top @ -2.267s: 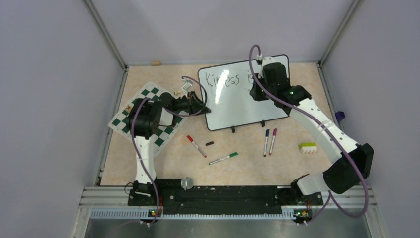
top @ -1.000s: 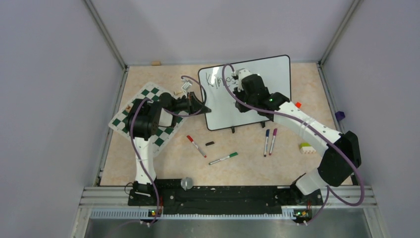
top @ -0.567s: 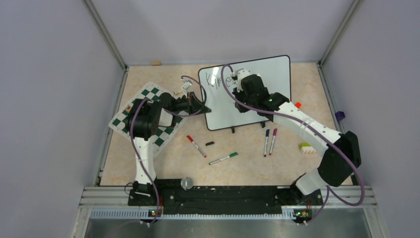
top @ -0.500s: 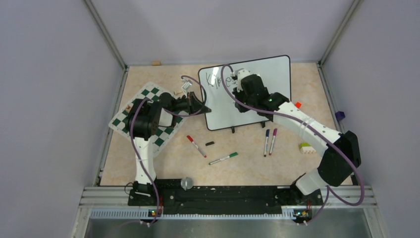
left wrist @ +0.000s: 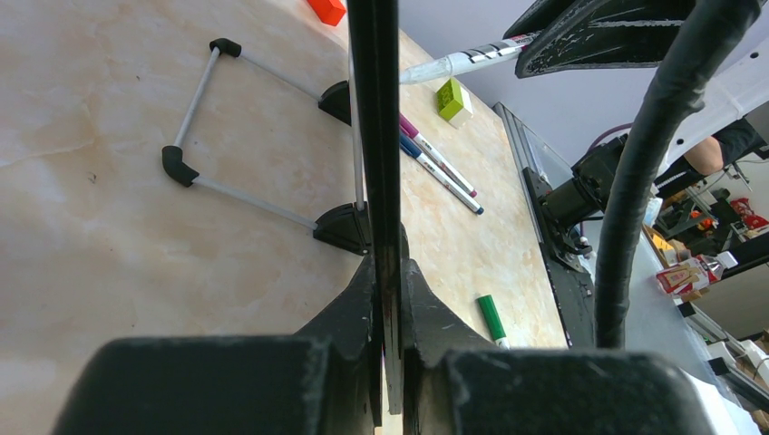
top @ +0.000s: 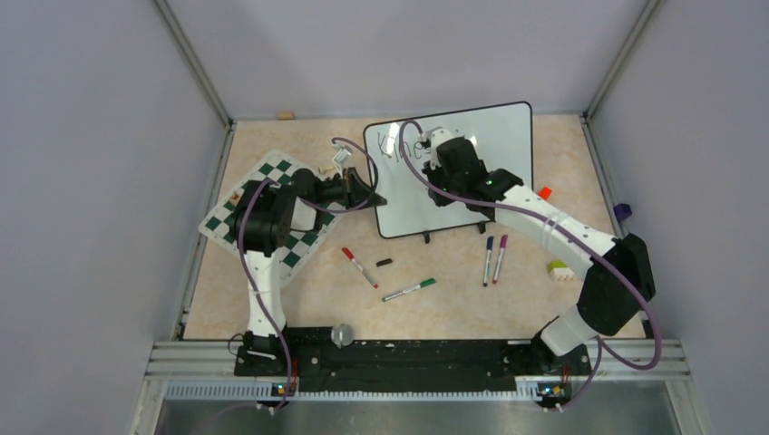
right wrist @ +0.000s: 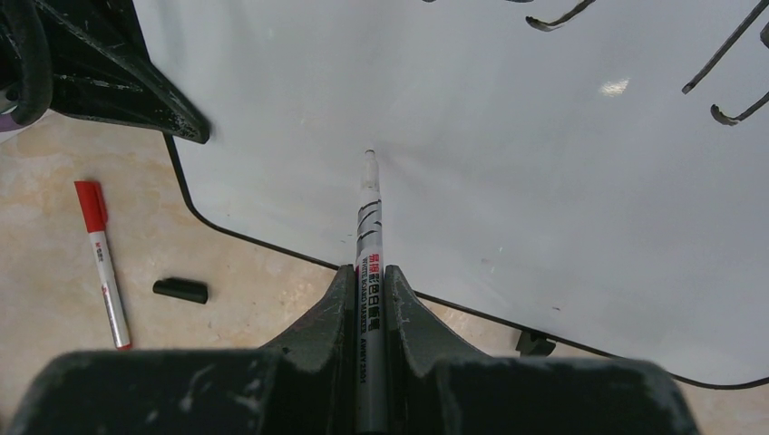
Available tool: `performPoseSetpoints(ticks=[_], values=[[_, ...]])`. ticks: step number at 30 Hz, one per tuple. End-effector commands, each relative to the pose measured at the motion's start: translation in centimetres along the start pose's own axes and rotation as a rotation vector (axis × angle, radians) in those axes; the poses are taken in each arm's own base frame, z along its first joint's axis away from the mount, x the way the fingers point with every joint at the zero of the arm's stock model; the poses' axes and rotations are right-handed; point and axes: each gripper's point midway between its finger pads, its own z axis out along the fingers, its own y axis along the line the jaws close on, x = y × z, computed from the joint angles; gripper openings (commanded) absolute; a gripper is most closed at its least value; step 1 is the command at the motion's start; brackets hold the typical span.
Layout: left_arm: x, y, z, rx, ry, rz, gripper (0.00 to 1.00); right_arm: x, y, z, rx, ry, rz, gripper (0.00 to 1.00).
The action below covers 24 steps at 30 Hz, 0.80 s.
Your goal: Write a sentence on the whiteboard
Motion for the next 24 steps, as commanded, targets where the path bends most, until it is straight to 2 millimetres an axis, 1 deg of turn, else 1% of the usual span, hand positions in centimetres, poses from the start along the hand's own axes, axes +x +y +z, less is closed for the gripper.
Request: performPoseSetpoints(ticks=[1,10,17,24], values=[[-1.9,-1.2,0.6,0.052,-0.015,0.226,0.00,-3.3,1.0,-0.7,-0.018,-0.089,-0.016,0.00],[-2.0,-1.1,0.6,0.050,-0.018,0.222,0.01,-3.3,1.0,-0.1,-0.008,-0.074,-0.022,0.00],[-1.9,-1.1,0.6,0.047,-0.021,0.223,0.01,-1.9,0.4,0.9,0.036,-0.014,-0.020,0.00],[-1.9,-1.1,0.5,0.046,-0.022,0.225,0.01,-1.2,0.0,1.1,0.058,0.012,-0.021,0.00]])
